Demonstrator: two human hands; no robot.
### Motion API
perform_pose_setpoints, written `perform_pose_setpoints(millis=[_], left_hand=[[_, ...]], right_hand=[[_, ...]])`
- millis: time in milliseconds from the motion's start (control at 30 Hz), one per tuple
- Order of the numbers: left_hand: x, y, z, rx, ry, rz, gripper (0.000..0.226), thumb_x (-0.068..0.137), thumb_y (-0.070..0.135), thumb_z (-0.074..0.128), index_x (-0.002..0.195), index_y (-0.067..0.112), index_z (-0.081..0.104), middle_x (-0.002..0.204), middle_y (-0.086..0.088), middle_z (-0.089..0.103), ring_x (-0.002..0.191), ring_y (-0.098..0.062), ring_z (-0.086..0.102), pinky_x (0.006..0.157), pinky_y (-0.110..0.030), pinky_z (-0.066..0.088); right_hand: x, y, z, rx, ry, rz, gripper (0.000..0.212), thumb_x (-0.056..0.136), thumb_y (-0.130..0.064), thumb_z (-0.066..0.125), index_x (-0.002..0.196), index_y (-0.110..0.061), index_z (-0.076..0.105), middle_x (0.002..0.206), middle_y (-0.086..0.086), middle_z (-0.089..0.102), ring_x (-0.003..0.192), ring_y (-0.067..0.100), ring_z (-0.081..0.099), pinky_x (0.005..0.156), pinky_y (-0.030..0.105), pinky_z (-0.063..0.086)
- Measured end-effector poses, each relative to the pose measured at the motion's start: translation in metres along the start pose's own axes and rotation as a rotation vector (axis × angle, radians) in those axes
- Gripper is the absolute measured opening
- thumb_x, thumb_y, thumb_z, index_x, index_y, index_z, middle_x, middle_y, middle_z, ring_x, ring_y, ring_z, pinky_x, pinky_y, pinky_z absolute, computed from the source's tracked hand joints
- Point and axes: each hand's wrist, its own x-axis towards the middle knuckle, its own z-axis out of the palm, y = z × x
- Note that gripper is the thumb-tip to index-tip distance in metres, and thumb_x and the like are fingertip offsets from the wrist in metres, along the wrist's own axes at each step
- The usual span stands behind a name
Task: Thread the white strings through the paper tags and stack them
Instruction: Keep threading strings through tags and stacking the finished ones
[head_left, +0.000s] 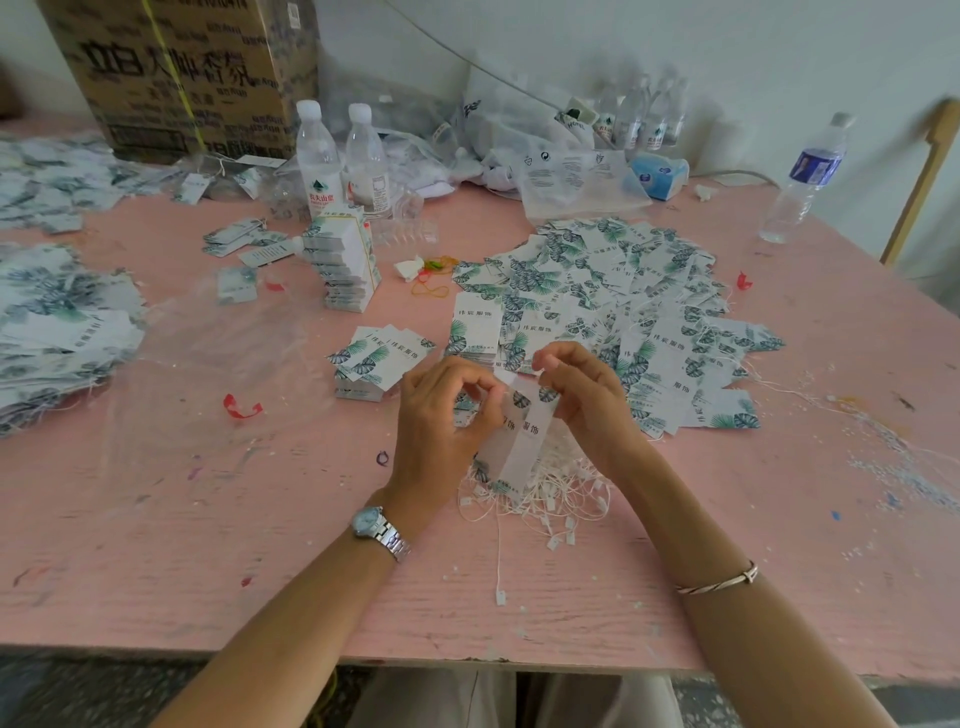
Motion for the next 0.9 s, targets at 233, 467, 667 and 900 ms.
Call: perform_pose_setpoints(millis=[233, 467, 667, 900], left_hand=[[0.000, 0.001, -0.001, -0.235, 0.036, -0.120, 0.004, 0.094, 0.014, 0.061, 0.090, 0.014, 0.061, 0.098, 0.007, 0.073, 0.091, -0.008, 0.068, 0.082, -0.030, 0.055], [0.001, 0.001, -0.003, -0.325, 0.083, -0.171, 0.007, 0.097, 0.016, 0.061, 0.094, 0.009, 0.061, 0.093, 0.002, 0.075, 0.086, -0.016, 0.073, 0.074, -0.039, 0.059], [0.003, 0.003, -0.004, -0.293, 0.117, -0.201, 0.005, 0.095, 0.007, 0.061, 0.094, 0.011, 0.058, 0.086, 0.005, 0.071, 0.081, -0.004, 0.068, 0.076, -0.013, 0.047], [0.002, 0.000, -0.003, -0.265, 0.090, -0.201, 0.007, 0.097, 0.020, 0.062, 0.100, 0.014, 0.063, 0.089, 0.002, 0.071, 0.081, -0.014, 0.066, 0.071, -0.029, 0.052]], right_hand=[[0.001, -0.004, -0.008, -0.089, 0.030, -0.015, 0.031, 0.089, 0.018, 0.042, 0.091, -0.007, 0.060, 0.084, -0.001, 0.063, 0.066, 0.006, 0.053, 0.062, 0.021, 0.039], [0.004, 0.004, -0.011, -0.482, -0.009, -0.108, 0.014, 0.092, -0.003, 0.067, 0.104, 0.004, 0.070, 0.097, 0.028, 0.070, 0.088, 0.045, 0.063, 0.089, 0.054, 0.053], [0.005, 0.005, -0.013, -0.583, 0.008, -0.152, 0.012, 0.091, -0.002, 0.068, 0.101, 0.001, 0.072, 0.093, 0.022, 0.072, 0.083, 0.040, 0.066, 0.082, 0.051, 0.057], [0.006, 0.002, -0.023, -0.241, 0.064, -0.112, 0.016, 0.091, -0.003, 0.068, 0.106, -0.008, 0.073, 0.083, -0.001, 0.071, 0.074, 0.009, 0.061, 0.075, 0.019, 0.051]])
